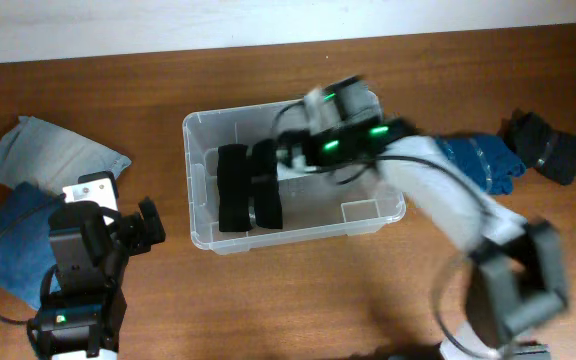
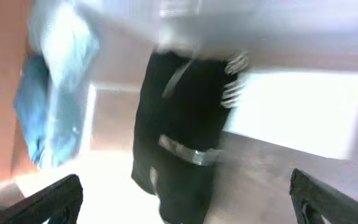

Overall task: Pack container
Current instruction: 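Lift the black garments with the right gripper and lower into container, then move the right gripper back to the teal taped garment and grasp it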

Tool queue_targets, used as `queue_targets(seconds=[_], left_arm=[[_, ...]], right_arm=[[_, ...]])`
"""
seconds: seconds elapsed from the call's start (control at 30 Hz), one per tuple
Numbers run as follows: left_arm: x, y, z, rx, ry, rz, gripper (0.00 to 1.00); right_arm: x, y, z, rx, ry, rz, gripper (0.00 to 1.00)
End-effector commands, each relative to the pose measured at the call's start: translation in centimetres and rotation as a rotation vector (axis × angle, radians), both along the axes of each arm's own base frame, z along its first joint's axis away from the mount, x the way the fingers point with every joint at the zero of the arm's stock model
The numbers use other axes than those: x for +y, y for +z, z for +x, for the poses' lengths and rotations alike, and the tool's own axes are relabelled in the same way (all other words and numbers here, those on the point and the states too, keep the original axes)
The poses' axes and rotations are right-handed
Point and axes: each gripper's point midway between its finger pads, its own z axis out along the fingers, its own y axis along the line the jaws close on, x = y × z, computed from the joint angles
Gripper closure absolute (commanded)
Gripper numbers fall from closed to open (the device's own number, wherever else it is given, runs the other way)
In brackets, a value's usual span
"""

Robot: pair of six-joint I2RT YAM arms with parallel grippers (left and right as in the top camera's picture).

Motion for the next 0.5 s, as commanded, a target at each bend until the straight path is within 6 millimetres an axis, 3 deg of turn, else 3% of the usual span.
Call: queue_targets(seconds=[0.0,0.13,0.23,0.33,0.4,0.47], left_arm=[[0.0,1.1,0.3,-0.028,0.005,-0.011,0.01],[0.0,1.1,0.4,-0.03,0.005,-0.01,0.0],[0.0,1.1,0.4,-0.03,0.005,-0.01,0.01],[0.0,1.1,0.4,-0.03,0.005,-0.01,0.01],[0.0,1.1,0.4,-0.03,0.004,-0.011,0.01],[0.0,1.1,0.4,-0.03,0.004,-0.011,0.01]], right_arm=[[-7.3,8.5,0.7,-0.24,-0.151,-0.081,0.01],[-18.4,10.1,-1.3,-0.205,-0.456,-0.21,0.02],[-25.0,8.3,-3.4,-0.083,-0.626,-0.233,0.01],[-29.0,4.4,-5.5,0.067,-0.729,-0.185,0.01],[-30.1,1.7,-6.5,0.148,-0.763,-0.138,0.01],[-31.1,-2.2,-8.0,0.264,-0.821,-0.089,0.01]])
